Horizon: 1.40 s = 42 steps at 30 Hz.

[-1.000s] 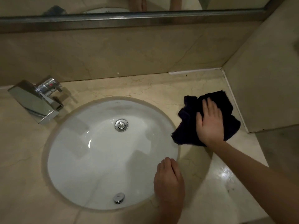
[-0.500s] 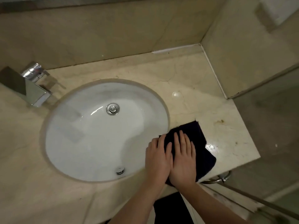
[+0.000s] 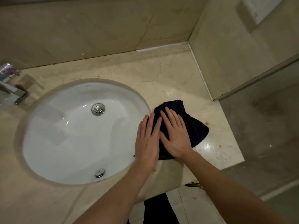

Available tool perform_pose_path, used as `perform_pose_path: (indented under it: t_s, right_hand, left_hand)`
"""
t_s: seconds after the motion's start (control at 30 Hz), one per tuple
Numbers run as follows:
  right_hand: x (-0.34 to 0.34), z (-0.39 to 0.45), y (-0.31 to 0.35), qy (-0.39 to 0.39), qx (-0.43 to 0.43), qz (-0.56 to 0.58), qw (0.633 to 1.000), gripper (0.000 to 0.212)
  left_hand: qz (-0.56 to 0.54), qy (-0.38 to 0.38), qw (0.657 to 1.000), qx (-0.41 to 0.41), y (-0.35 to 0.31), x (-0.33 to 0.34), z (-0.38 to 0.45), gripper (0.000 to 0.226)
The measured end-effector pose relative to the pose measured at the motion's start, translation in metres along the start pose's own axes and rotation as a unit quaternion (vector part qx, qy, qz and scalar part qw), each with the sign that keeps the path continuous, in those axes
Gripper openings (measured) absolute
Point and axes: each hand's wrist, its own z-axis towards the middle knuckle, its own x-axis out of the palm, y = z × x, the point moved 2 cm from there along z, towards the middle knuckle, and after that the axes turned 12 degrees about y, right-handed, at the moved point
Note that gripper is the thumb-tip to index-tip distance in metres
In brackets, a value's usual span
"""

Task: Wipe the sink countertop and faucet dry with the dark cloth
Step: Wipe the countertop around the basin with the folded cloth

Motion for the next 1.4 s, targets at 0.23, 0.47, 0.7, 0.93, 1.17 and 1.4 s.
perform_pose_path:
  t_s: [0.23,0.47,0.7,0.93,1.17,1.4]
  right_hand:
    - [0.027,-0.108,-0.008,-0.034,0.105,0.028,0.994,0.060]
    - [0.021,-0.065,-0.031,-0.017,0.098,-0.065,0.993,0.066]
    - [-0.010,-0.002,-0.045,-0.018,0.051,-0.089,0.995,0.060]
    - [-0.039,0.063,-0.060,-0.048,0.064,-0.094,0.992,0.057]
    - [0.011,-0.086,-0.064,-0.038,0.100,-0.073,0.992,0.057]
    - [-0.008,-0.063,-0.080,-0.010,0.064,-0.099,0.993,0.058]
  left_hand:
    - [0.120,0.052,0.991,0.006,-0.004,0.015,-0.054,0.055]
    - [0.135,0.102,0.985,0.032,-0.033,0.018,-0.042,0.058]
    - [0.127,0.087,0.988,-0.012,-0.036,0.015,0.021,0.060]
    - [0.126,0.054,0.988,-0.072,-0.038,0.006,0.094,0.061]
    - [0.131,0.107,0.984,0.046,-0.073,0.050,-0.028,0.064]
    - [0.141,0.132,0.979,0.061,-0.083,0.049,-0.008,0.063]
